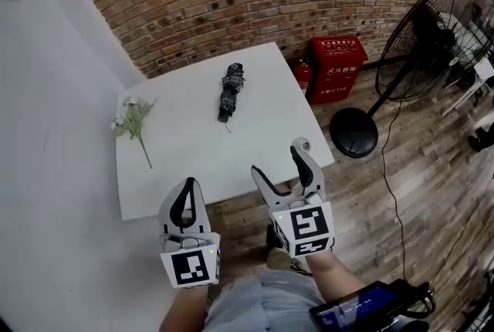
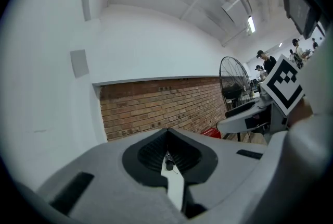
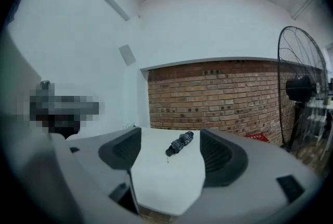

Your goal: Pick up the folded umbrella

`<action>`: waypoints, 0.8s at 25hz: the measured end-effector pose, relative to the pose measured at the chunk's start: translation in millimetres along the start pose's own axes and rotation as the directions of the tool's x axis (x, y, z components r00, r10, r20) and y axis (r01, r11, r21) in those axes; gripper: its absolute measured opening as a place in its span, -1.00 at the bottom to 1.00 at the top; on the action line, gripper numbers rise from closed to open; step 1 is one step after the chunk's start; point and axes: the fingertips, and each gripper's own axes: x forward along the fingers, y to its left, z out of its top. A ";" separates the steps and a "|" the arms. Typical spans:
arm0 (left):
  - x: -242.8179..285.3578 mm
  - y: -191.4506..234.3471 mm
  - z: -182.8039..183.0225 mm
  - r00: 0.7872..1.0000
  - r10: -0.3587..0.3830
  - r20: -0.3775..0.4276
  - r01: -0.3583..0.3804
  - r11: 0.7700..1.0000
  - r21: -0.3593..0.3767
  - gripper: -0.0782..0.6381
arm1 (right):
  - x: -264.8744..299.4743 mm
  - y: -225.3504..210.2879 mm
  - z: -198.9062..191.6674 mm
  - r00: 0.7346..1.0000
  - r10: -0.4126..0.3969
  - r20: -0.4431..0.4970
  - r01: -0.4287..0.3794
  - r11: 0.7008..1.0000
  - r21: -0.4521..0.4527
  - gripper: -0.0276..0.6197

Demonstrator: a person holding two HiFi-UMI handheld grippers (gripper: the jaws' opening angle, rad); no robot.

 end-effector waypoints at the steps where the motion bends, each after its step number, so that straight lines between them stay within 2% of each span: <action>1: 7.7 0.4 1.1 1.000 0.005 -0.002 -0.005 1.000 0.002 -0.76 | 7.5 -6.2 2.1 1.000 0.001 0.002 -0.001 1.000 0.003 0.18; 7: 52.3 7.5 15.3 0.999 0.032 0.041 -0.034 0.998 0.062 -0.76 | 47.3 -36.6 19.3 1.000 0.012 0.021 -0.012 1.000 0.001 0.17; 11: 74.1 6.5 23.8 0.998 0.049 0.031 -0.050 0.999 0.018 -0.76 | 68.9 -50.7 34.6 0.999 0.026 0.040 -0.026 1.000 -0.011 0.17; 20: 95.8 32.1 28.1 0.994 0.095 0.054 -0.095 0.995 0.006 -0.76 | 108.2 -46.6 53.8 0.996 0.060 0.063 -0.058 0.997 -0.044 0.17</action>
